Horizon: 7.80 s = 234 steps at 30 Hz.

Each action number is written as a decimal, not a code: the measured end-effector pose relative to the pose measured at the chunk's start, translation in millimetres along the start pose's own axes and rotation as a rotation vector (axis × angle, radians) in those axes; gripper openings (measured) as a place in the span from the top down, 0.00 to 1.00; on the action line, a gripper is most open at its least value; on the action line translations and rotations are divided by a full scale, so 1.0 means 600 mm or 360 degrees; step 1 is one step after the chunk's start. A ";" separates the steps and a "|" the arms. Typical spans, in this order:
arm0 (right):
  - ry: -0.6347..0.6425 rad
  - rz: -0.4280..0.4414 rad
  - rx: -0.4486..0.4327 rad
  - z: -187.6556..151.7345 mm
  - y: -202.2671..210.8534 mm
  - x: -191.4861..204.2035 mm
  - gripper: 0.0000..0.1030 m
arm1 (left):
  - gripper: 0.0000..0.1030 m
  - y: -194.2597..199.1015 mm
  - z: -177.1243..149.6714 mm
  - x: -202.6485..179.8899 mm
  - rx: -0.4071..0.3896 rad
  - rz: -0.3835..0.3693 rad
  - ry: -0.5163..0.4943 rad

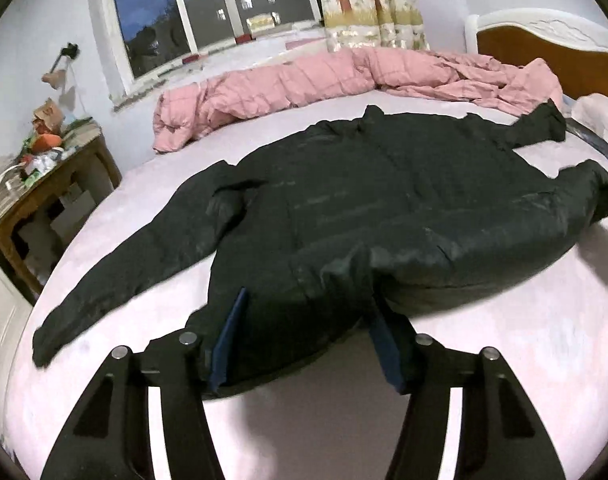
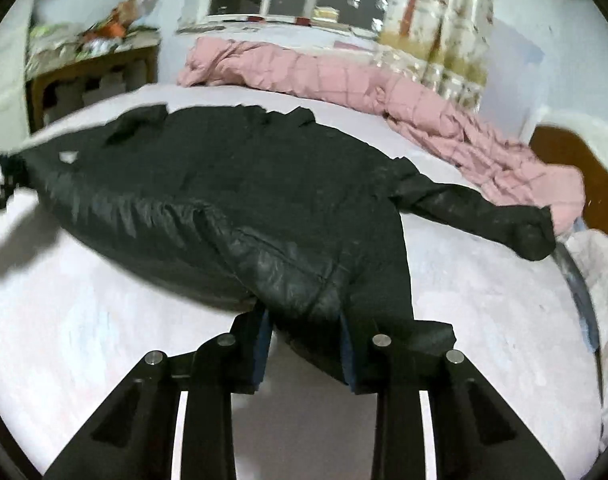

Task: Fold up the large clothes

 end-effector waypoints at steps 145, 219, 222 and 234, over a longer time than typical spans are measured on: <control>-0.0706 -0.0218 0.0050 0.057 -0.241 -0.043 0.57 | 0.98 -0.241 -0.068 0.467 -0.0267 0.0130 0.1440; -0.0278 0.0171 -0.0340 0.274 -0.214 0.084 0.48 | 0.24 -0.231 0.097 0.163 0.0004 -0.0062 0.1197; -0.0208 0.0171 -0.0302 0.268 -0.225 0.120 0.48 | 0.28 -0.293 0.042 0.190 0.0234 -0.0177 0.1438; -0.0130 0.0089 -0.0348 0.268 -0.213 0.131 0.48 | 0.86 -0.215 0.103 0.161 -0.0215 -0.0453 0.1329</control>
Point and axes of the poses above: each gripper's, at about its wrist camera, not at the fingertips, and y roughly against the way its jaws point, x to its left, z to its top, the point moved 5 cm from there along -y, roughly the way its jaws point, and after that the axes turned 2 degrees about -x, right-handed, at the moved point
